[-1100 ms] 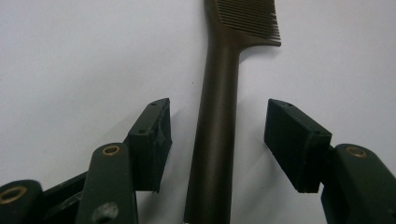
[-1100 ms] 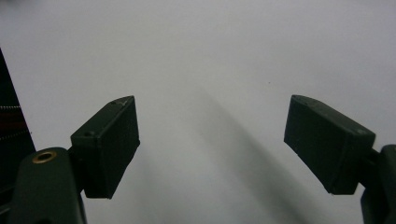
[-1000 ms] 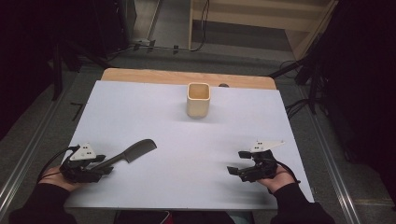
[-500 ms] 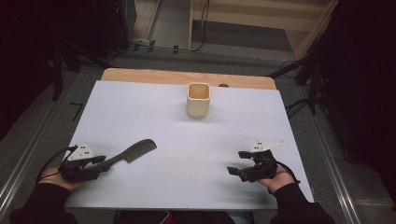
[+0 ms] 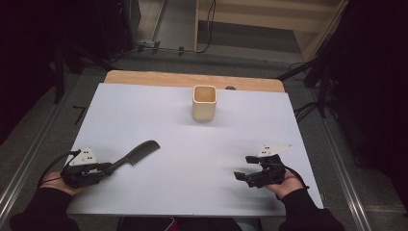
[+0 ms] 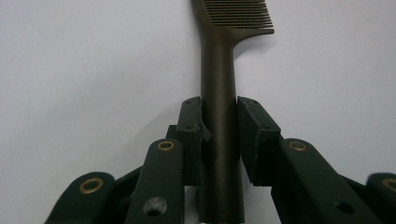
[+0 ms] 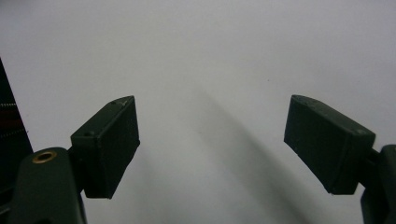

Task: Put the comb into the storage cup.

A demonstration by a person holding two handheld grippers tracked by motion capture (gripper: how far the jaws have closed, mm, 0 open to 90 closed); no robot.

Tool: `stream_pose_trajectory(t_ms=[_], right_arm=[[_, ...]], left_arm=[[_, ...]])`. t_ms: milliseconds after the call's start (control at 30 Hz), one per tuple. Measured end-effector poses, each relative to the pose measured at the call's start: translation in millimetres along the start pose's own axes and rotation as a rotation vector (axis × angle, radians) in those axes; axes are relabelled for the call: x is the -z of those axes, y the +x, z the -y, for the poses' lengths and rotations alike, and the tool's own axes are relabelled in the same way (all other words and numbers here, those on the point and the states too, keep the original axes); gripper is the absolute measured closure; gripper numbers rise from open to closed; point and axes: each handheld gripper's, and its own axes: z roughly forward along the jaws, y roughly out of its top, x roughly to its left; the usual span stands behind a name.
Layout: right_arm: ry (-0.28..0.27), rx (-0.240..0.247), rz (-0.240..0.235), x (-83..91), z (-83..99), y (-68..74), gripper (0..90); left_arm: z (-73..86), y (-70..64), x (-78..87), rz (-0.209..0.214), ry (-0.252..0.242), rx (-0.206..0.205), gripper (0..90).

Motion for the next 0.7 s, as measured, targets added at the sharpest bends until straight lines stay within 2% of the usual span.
stream_pose_trajectory(t_ms=[167, 367, 533, 600, 700], right_arm=[[0.0, -0.001, -0.003, 0.0, 0.0, 0.4, 16.2], [-0.001, -0.001, -0.003, 0.1, 0.0, 0.5, 16.2], [-0.002, -0.001, -0.002, 0.4, 0.1, 0.7, 16.2], [-0.001, -0.001, -0.002, 0.4, 0.1, 0.5, 16.2], [-0.001, 0.0, -0.002, 0.3, 0.0, 0.6, 16.2]], left_arm=[[-1.2, 0.2, 0.0, 0.001, 0.008, 0.004, 72.5], [-0.8, 3.3, 0.5, 0.021, 0.002, 0.026, 72.8], [-5.0, 3.5, 1.3, 0.023, 0.025, 0.036, 72.8], [-6.6, 3.8, 2.1, 0.022, 0.021, 0.053, 72.8], [-9.0, 7.2, 5.9, 0.029, 0.01, 0.102, 72.9]])
